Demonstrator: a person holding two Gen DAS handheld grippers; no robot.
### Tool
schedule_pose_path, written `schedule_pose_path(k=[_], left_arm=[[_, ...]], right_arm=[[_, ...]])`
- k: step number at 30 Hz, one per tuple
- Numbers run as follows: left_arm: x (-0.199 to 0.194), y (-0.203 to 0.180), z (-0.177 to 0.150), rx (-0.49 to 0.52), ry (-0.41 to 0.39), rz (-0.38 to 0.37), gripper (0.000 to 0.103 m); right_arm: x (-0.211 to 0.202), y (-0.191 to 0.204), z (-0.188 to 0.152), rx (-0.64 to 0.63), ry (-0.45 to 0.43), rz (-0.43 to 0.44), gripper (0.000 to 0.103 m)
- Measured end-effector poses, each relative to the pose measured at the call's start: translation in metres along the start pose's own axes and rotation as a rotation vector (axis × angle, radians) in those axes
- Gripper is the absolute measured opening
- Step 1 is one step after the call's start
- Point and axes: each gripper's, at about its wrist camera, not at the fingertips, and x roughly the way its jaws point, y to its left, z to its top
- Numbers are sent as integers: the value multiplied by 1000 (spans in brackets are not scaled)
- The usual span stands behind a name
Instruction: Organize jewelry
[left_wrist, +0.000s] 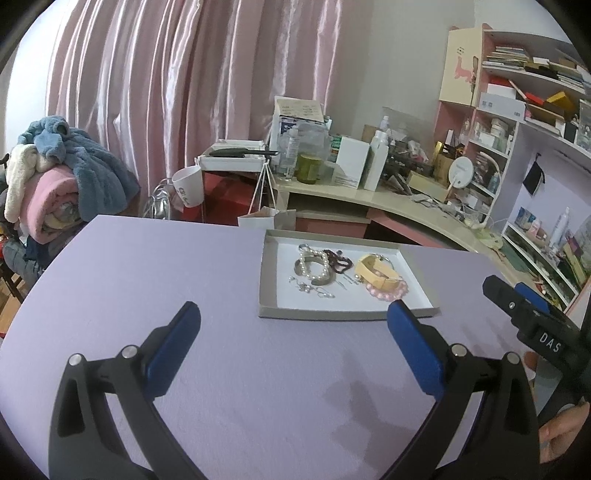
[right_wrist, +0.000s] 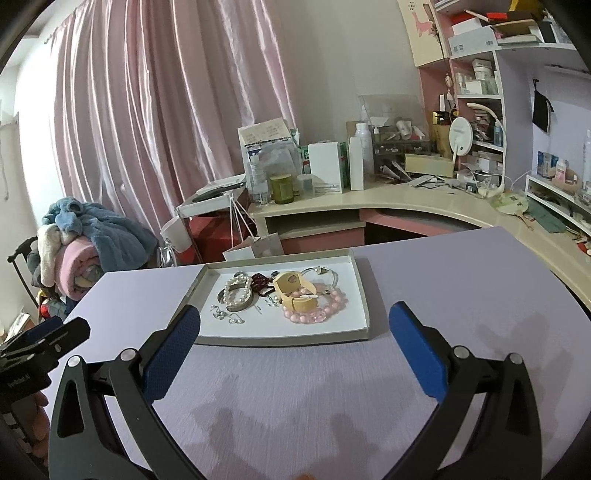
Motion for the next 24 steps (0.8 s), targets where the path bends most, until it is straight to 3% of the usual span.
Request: schedule_pose_path(k=[11,24], left_arm=[[13,-4,-15,7,-51,-29,101],[19,3,-34,-37,-46,-89,101]], right_arm=[[6,0,-9,-3,-14,0,102],[4,5,-24,-17,-20,14,102]])
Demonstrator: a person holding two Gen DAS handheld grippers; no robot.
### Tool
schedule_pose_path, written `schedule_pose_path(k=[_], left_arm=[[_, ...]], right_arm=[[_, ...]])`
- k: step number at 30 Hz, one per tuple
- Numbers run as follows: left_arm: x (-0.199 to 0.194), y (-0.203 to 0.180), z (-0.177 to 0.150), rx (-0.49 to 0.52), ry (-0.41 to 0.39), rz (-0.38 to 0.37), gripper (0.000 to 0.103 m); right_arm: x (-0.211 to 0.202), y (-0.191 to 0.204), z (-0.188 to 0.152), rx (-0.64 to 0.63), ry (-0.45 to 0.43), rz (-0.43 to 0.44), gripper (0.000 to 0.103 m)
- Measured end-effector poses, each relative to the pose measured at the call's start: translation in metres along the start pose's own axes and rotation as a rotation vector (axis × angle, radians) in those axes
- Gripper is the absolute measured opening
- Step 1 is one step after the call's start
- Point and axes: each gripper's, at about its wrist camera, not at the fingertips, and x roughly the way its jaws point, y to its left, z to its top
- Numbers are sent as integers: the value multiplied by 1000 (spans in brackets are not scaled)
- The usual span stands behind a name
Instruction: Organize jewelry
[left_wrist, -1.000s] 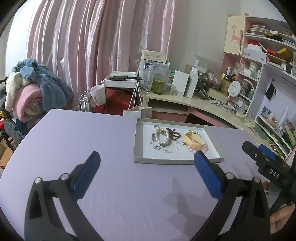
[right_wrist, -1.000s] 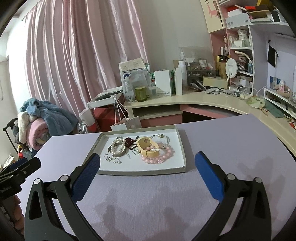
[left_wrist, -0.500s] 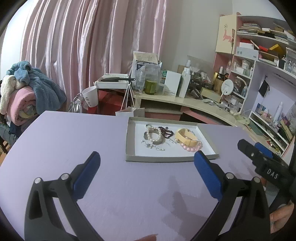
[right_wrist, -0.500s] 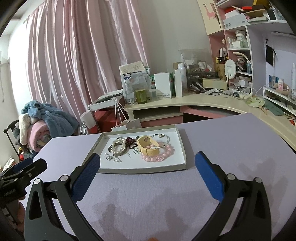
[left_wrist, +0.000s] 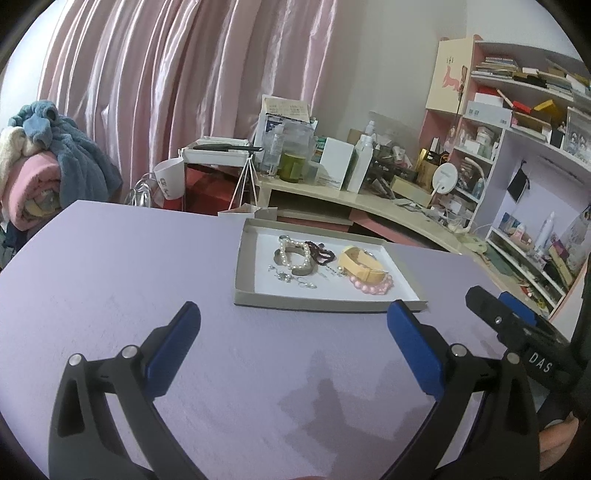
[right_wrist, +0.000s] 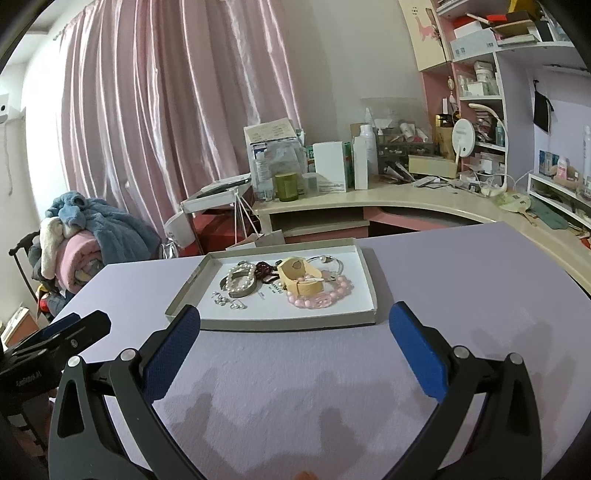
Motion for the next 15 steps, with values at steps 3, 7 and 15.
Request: schedule_pose_path(k=[3,7,15], left_arm=[[-3,-1,-2,8,-5,-13,101],[-6,-4,-5,11,-7,-41,101],[-5,-4,-4,19,-7,-31,101]], right_arm=[[0,-1,-4,8,7,17,102],[4,1,-13,8,40,42,102],[1,-2,-14,29,28,29,102]])
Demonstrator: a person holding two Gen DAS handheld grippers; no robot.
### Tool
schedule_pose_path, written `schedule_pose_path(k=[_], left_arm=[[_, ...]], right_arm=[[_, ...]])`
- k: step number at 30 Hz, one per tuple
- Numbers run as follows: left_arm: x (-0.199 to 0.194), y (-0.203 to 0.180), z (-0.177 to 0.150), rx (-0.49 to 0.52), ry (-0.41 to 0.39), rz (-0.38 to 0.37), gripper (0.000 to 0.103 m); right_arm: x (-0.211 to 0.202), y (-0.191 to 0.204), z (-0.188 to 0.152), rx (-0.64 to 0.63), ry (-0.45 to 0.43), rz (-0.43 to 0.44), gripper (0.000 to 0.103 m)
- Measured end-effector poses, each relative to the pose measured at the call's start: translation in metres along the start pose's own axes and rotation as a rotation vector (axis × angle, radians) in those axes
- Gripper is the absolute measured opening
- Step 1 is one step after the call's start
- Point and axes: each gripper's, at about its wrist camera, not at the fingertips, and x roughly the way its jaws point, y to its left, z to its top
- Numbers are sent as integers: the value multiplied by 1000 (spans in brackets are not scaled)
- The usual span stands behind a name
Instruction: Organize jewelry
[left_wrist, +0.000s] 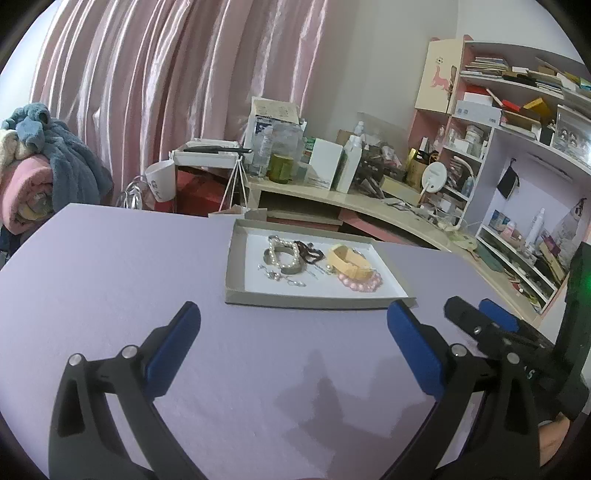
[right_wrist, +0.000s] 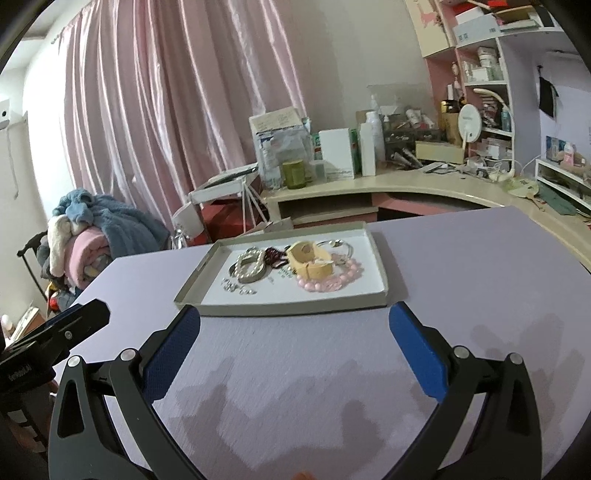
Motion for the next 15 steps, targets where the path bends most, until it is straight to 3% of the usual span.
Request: schedule_pose_path(k=[15], left_arm=[[16,-4,-4,27,37,-23,101]], right_arm=[[7,-5,-8,38,18,15,102]])
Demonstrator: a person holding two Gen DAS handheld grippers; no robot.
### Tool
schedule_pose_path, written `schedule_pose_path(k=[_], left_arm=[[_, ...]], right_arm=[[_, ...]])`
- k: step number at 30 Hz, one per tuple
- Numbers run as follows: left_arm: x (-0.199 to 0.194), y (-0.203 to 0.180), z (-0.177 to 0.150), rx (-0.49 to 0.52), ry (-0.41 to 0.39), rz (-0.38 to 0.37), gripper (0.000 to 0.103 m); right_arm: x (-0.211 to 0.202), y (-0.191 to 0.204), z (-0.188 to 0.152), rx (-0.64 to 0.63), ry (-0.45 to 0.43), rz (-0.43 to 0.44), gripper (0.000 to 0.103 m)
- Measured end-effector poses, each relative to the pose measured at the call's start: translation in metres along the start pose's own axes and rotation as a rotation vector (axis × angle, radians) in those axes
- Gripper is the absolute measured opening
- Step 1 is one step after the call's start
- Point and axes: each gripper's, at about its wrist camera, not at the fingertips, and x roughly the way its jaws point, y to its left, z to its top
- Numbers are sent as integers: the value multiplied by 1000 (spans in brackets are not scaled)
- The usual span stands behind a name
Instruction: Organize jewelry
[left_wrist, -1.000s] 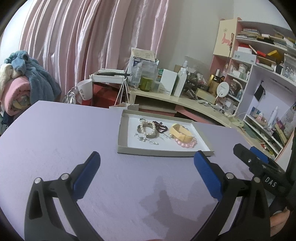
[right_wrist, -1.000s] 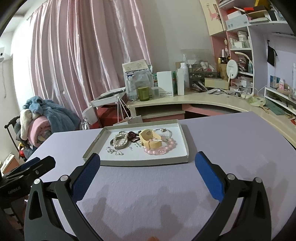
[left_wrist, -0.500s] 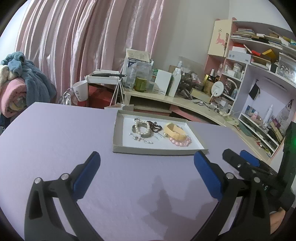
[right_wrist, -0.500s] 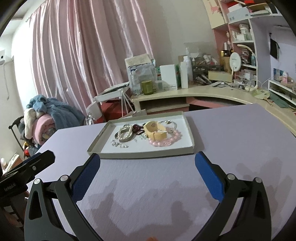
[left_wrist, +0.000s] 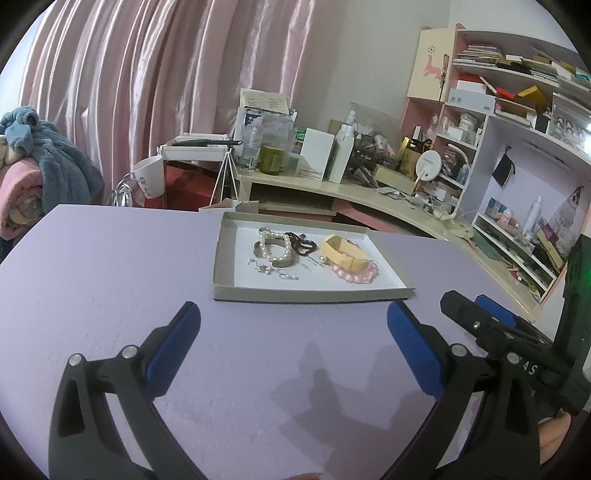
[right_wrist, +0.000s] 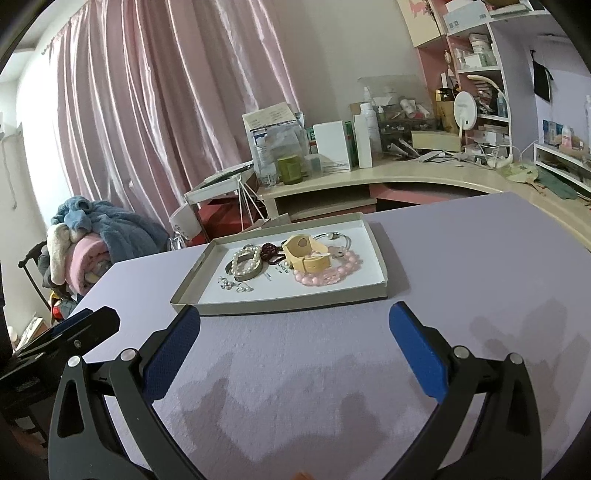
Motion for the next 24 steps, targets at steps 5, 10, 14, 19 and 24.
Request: schedule_pose_path(k=[5,10,14,19,24], left_arm=[[3,2,-3,-14,9,2,101],[7,7,-3,-25,10,7,101],[11,8,-2,-17,9,49,101],[18,9,-1,-17,28,47,101],[22,10,0,-15,40,63,101]], right_arm=[[4,1,0,1,13,12,102],[10,3,1,-5,21,14,102],[13,7,2,-25,20,-1,102],[17,4,2,-17,33,6,102],[21,0,1,-5,41,-5,102]])
